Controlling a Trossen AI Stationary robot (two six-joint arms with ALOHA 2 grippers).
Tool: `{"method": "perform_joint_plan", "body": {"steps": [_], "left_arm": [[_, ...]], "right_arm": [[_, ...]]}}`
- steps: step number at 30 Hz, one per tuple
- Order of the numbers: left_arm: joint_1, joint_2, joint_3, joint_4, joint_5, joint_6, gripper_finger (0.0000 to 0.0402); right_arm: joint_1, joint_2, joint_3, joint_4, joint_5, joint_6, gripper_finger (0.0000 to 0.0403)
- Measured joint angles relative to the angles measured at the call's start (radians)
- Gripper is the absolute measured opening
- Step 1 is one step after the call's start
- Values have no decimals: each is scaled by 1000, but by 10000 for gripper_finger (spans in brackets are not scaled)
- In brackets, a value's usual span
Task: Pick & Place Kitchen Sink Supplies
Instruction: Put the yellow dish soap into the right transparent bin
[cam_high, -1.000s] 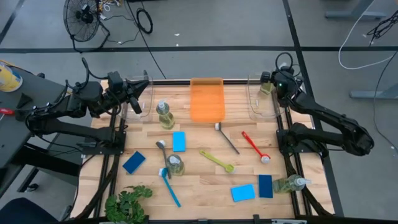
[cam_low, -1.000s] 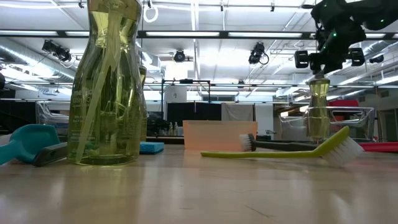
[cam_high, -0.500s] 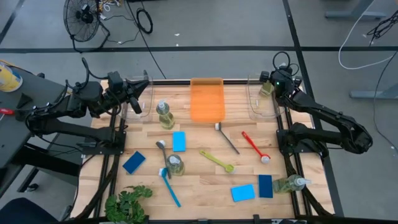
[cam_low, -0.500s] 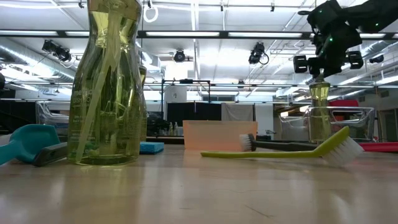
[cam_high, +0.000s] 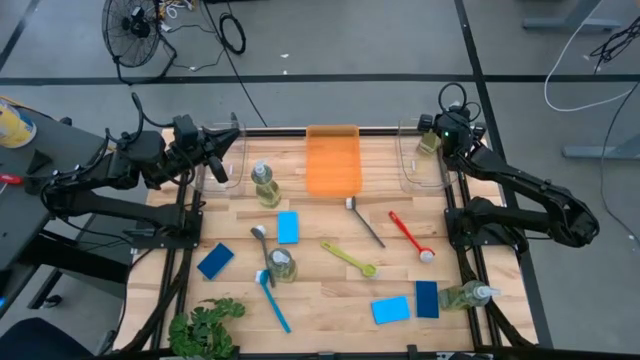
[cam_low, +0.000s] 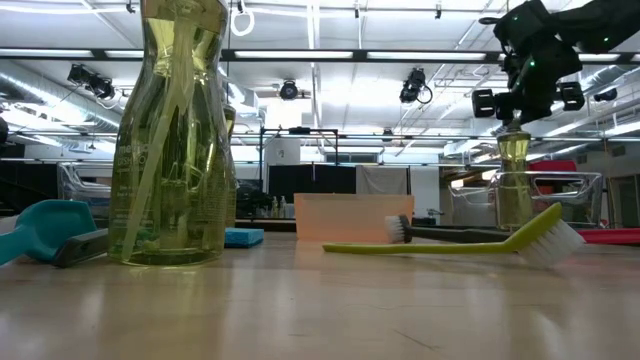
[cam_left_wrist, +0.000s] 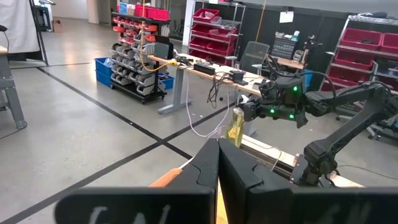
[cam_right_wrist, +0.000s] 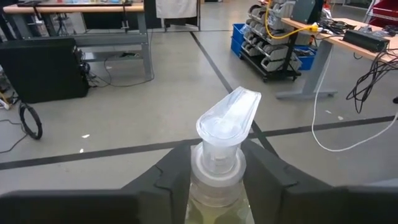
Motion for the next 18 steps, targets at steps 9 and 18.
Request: {"method": "perform_joint_plan", "body": {"steps": [9, 18], "left_arm": [[0, 0, 0, 0, 0, 1, 12], [0, 0, 0, 0, 0, 1, 12]], "right_arm": [[0, -2, 2, 4, 11, -2, 174], [0, -1, 2, 2, 3, 1, 178]]}}
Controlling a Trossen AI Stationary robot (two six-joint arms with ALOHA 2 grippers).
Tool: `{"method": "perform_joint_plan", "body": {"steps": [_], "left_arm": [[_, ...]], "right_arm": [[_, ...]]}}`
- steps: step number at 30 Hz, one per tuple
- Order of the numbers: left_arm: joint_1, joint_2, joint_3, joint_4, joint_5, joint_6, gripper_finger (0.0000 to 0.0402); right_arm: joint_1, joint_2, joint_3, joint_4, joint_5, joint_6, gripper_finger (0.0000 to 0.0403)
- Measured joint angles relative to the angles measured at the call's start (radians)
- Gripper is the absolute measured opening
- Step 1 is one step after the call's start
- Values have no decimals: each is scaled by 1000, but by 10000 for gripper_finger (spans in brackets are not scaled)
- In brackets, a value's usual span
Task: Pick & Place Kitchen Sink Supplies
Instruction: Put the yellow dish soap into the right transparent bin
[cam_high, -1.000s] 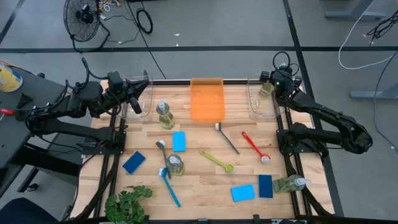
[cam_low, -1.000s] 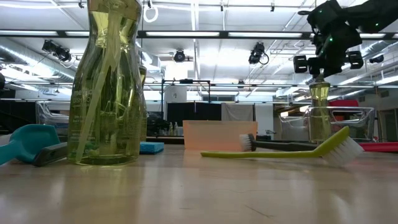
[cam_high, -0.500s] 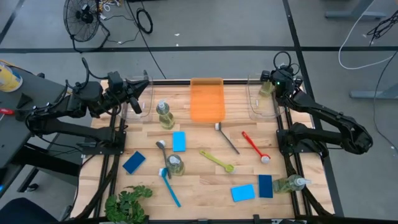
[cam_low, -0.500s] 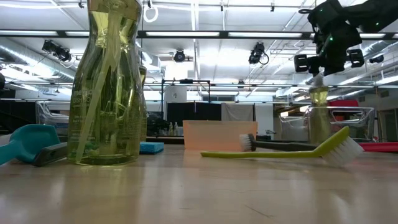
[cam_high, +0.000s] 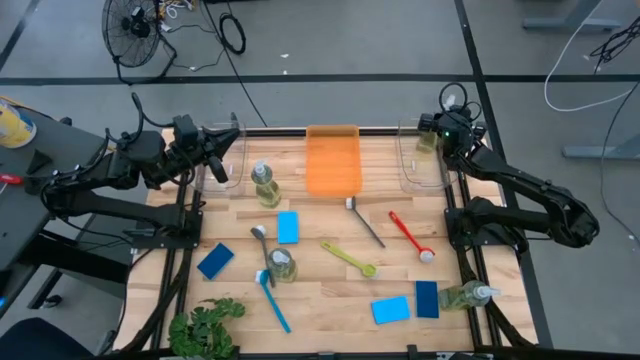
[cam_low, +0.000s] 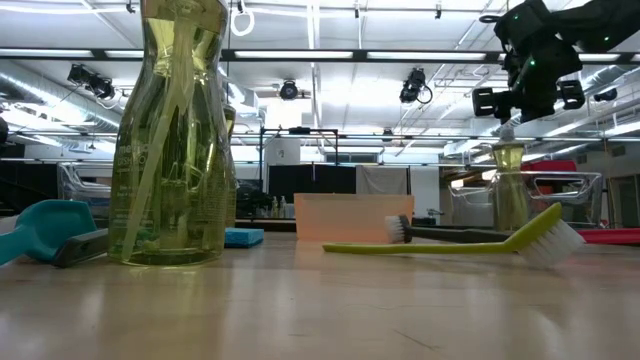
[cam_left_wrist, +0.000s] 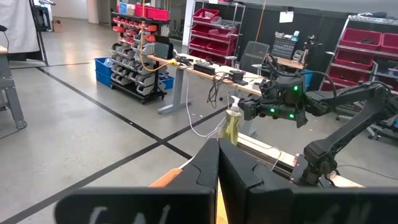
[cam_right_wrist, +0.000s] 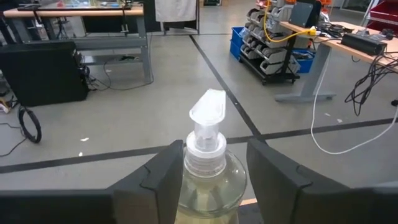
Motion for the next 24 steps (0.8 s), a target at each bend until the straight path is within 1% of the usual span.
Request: {"method": "perform_joint_plan", "body": {"steps": [8, 14, 17, 20, 24], "left_arm": [[0, 0, 0, 0, 0, 0, 12], [0, 0, 0, 0, 0, 0, 12], [0, 0, 0, 0, 0, 0, 12], [0, 0, 0, 0, 0, -1, 12], [0, 0, 0, 0, 0, -1, 12]], "right_arm": [[0, -6, 0, -3, -6, -32, 178], [26, -53, 9, -3, -48, -184, 178], [55, -80, 23, -11, -57, -217, 178], [84, -109, 42, -47, -57, -220, 178], [125, -139, 68, -137, -63, -212, 178]]}}
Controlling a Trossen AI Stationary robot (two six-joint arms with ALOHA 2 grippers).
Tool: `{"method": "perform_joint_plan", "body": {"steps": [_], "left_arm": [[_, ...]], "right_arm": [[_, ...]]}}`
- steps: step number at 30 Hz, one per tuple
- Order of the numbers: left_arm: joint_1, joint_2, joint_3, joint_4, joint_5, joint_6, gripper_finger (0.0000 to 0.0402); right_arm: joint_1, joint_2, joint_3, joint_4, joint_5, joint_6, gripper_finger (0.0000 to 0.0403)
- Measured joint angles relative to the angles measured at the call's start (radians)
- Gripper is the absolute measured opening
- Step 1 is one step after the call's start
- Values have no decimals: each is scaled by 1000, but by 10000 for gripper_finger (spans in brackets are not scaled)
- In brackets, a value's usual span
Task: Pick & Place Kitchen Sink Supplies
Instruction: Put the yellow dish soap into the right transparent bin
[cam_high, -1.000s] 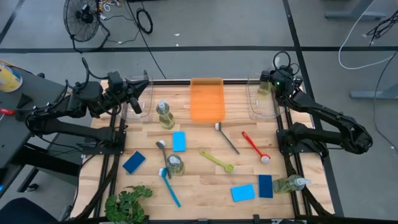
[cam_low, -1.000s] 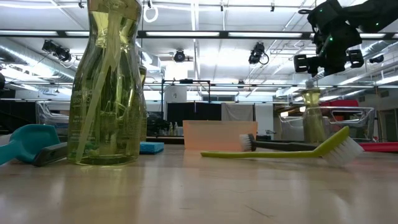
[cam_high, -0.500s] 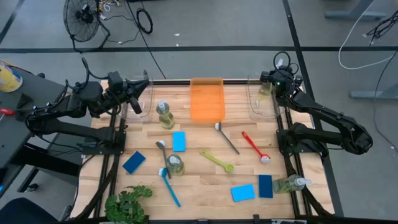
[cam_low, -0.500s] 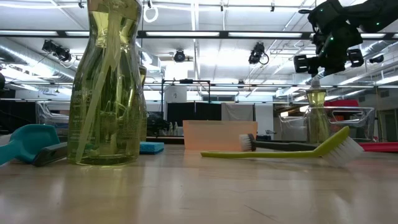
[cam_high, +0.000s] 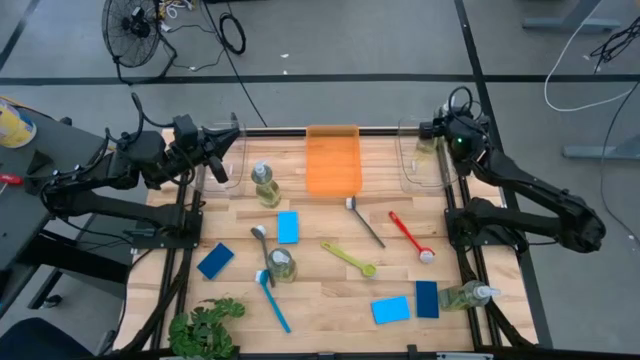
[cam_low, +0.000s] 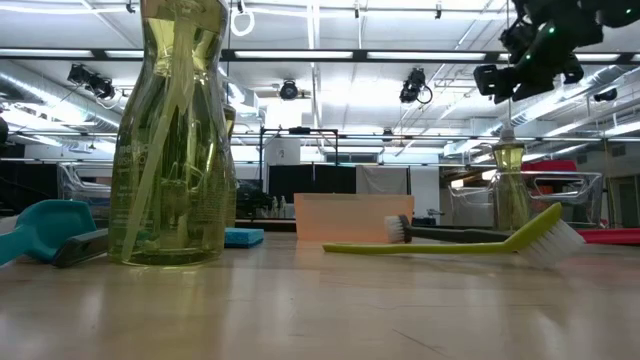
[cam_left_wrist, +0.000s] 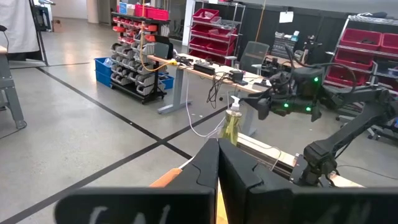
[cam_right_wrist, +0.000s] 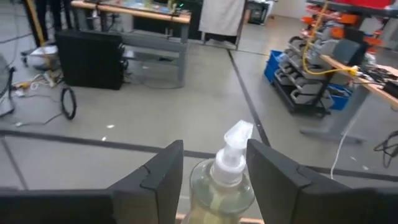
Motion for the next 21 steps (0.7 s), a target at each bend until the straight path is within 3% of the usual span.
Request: {"method": "perform_joint_plan", "body": {"steps": [8, 21], "left_arm": [[0, 0, 0, 0, 0, 0, 12], [0, 0, 0, 0, 0, 0, 12]], "right_arm": [[78, -32, 36, -158, -137, 80, 168], [161, -58, 36, -187, -719, 74, 85]]}}
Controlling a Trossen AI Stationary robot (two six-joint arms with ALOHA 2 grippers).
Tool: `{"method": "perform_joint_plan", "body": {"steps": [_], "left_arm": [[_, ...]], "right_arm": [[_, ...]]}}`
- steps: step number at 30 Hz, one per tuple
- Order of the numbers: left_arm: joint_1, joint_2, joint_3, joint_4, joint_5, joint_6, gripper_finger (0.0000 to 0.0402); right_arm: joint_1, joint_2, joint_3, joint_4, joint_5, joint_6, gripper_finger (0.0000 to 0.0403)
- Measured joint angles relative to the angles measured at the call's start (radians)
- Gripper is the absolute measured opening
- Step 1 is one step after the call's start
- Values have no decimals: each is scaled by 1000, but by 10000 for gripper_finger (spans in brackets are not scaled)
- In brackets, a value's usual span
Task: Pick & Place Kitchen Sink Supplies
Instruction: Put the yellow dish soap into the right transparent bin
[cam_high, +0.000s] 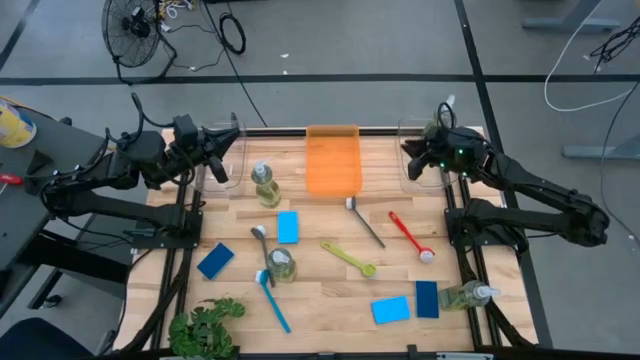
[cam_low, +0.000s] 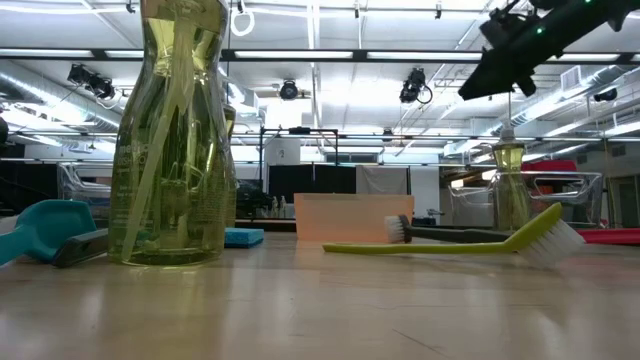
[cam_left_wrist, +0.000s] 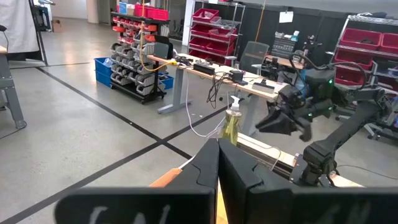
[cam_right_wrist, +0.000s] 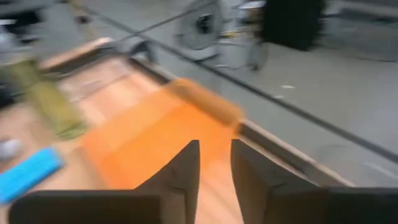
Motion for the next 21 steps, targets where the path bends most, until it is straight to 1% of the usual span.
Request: {"method": "perform_joint_plan", "body": {"steps": [6, 12, 21], "left_arm": [[0, 0, 0, 0, 0, 0, 12], [0, 0, 0, 0, 0, 1, 12], [0, 0, 0, -1, 0, 1, 12]], "right_arm": [[12, 0, 0, 11, -190, 7, 40], [12, 0, 0, 27, -314, 7, 5], [18, 0, 0, 88, -498, 63, 2]]}}
